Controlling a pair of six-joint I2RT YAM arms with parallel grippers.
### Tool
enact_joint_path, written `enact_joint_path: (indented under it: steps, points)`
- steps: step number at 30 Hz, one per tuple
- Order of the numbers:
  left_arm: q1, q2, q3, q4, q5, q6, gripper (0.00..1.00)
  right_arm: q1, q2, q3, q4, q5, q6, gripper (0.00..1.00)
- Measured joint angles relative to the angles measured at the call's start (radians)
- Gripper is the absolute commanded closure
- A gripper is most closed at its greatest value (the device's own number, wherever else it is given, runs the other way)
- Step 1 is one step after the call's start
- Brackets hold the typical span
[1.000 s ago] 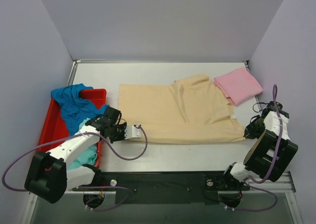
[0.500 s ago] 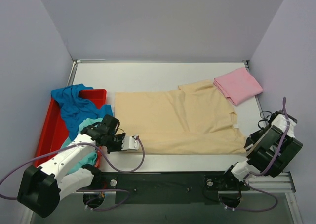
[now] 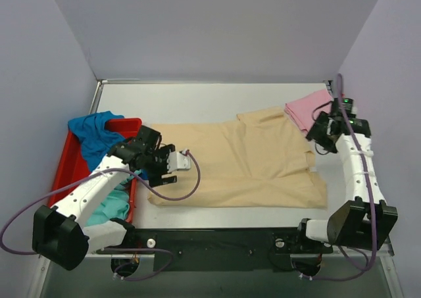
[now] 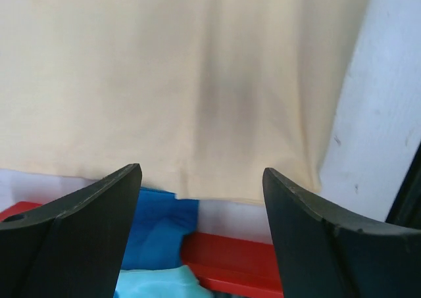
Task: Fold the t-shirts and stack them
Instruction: Fold the flattened tshirt in 1/3 of the way
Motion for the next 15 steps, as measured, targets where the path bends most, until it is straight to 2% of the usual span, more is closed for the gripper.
enact_joint_path:
  steps: [1, 3, 6, 10, 15]
  points:
    - [0.005, 0.021, 0.048, 0.008, 0.014, -0.028, 0.15, 0.111, 0.005, 0.012, 0.021, 0.008, -0.014, 0.46]
    - [0.010, 0.052, 0.122, 0.034, 0.040, -0.090, 0.15, 0.249, 0.034, 0.020, 0.031, 0.013, -0.042, 0.45]
    - [0.017, 0.082, 0.177, 0.087, 0.066, -0.191, 0.15, 0.410, 0.145, 0.030, 0.026, 0.053, -0.076, 0.43]
    - [0.055, 0.123, 0.182, 0.142, 0.065, -0.317, 0.15, 0.537, 0.333, 0.049, 0.019, 0.128, -0.094, 0.43]
    - [0.094, 0.175, 0.139, 0.210, 0.056, -0.416, 0.15, 0.567, 0.522, 0.093, 0.009, 0.178, -0.103, 0.46]
